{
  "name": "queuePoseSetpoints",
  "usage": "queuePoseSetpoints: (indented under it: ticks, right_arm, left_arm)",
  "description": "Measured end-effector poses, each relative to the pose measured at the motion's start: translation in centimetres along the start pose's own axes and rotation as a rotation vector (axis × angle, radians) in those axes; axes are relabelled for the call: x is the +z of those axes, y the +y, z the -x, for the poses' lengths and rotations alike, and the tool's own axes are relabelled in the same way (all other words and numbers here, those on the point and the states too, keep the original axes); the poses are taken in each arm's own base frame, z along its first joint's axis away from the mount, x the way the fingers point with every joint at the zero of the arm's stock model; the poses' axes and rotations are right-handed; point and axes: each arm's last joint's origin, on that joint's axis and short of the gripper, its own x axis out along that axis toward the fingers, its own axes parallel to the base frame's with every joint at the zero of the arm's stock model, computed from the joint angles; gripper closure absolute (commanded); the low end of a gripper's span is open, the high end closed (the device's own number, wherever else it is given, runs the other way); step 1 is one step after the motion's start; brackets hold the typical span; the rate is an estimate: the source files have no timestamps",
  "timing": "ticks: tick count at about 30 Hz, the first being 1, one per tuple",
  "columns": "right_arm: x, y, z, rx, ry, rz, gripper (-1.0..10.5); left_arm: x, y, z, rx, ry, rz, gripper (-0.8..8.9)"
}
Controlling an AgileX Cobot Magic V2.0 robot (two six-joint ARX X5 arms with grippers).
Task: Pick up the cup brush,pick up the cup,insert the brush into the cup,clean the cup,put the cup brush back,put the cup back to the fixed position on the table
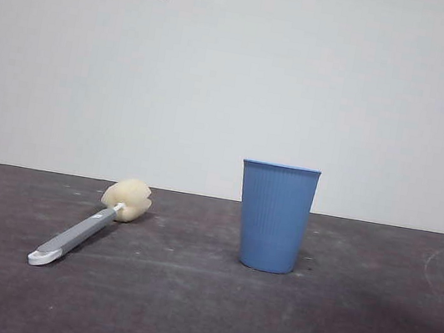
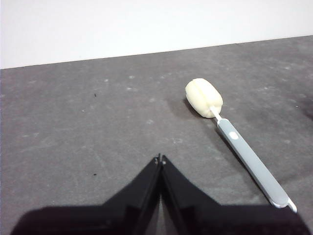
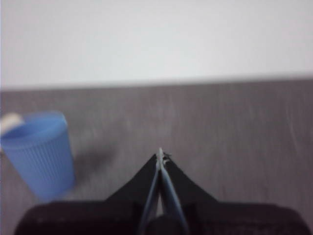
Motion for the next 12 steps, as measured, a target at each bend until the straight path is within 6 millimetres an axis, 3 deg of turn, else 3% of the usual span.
queuePoseSetpoints:
  ticks: [3,12]
  right_arm:
    - [-0.79,-0.27,0.03,-0.028,0.079,-0.009,9.4]
    - [-0.76,-0.55,0.09,-0.058,0.080,0.002,9.4]
  left_arm:
    - [0.00,0.00,0.00,0.000,0.000,0.000,8.17]
    - [0.00,0.00,0.00,0.000,0.000,0.000,8.17]
